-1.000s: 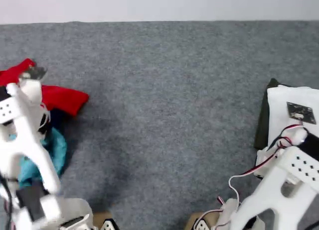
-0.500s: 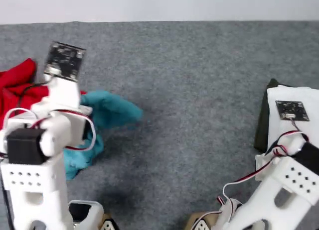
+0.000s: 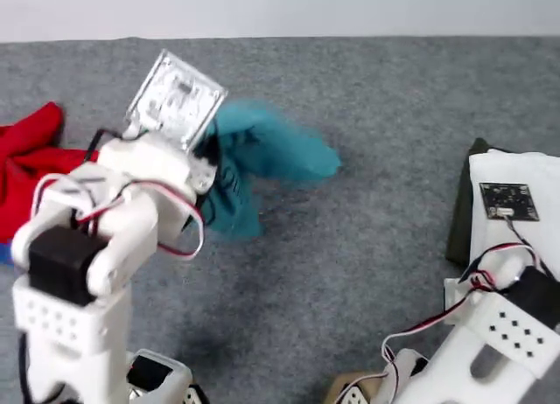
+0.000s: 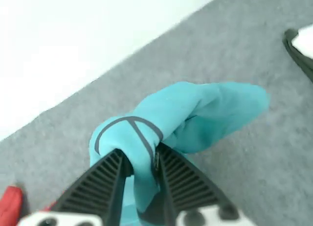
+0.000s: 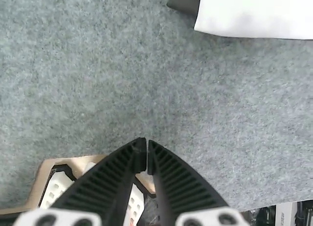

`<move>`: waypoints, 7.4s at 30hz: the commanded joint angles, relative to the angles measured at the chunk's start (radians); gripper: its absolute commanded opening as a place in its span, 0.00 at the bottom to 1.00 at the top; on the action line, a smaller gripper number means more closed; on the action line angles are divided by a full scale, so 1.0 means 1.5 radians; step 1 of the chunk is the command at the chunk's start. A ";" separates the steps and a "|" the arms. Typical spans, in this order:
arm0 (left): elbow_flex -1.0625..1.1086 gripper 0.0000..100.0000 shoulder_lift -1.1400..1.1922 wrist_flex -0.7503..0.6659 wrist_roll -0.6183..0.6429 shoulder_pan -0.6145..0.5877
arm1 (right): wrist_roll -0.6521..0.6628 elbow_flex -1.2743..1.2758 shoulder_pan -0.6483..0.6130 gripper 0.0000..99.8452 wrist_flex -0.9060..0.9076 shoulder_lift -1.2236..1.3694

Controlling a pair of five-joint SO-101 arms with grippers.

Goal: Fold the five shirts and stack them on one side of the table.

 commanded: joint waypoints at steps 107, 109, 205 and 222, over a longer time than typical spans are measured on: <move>-0.273 0.00 0.187 0.059 -0.001 -0.085 | -0.133 -0.118 -0.467 0.01 0.027 0.242; -0.352 0.00 0.225 0.059 0.014 -0.048 | -0.133 -0.118 -0.467 0.01 0.027 0.242; 0.243 0.17 0.133 0.062 -0.265 -0.815 | -0.133 -0.634 -0.862 0.01 -0.109 0.990; 0.288 0.17 0.136 0.006 -0.193 -0.810 | -0.133 -0.638 -0.963 0.01 0.004 0.827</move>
